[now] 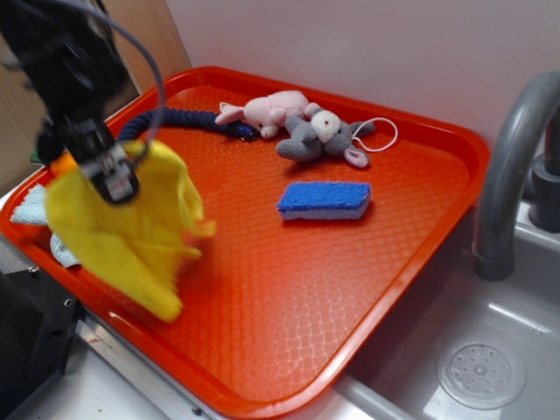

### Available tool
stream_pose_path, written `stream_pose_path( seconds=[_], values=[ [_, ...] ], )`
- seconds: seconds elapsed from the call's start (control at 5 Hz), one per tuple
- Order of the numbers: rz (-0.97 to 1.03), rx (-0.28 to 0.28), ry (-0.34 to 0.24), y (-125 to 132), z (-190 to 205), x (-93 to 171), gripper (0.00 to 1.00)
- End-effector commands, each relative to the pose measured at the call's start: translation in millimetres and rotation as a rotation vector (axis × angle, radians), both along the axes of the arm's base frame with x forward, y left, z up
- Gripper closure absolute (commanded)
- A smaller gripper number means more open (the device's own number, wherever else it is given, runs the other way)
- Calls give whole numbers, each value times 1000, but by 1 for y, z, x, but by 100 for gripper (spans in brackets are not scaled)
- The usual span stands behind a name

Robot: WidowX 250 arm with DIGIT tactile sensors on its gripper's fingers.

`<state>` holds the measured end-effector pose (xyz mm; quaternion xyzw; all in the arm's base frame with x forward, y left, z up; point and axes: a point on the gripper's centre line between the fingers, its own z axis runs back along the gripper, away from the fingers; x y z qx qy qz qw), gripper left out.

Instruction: Grab the yellow cloth.

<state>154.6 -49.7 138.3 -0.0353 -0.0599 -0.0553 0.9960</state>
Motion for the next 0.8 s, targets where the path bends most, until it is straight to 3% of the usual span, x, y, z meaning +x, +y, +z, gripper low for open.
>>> stream_pose_path(
  seconds=[0.0,0.2,0.6],
  values=[
    [154,44,-58,23,109,59,100],
    [165,92,-19,22,157,90,100],
    [153,80,-26,17,153,91,100]
  ],
)
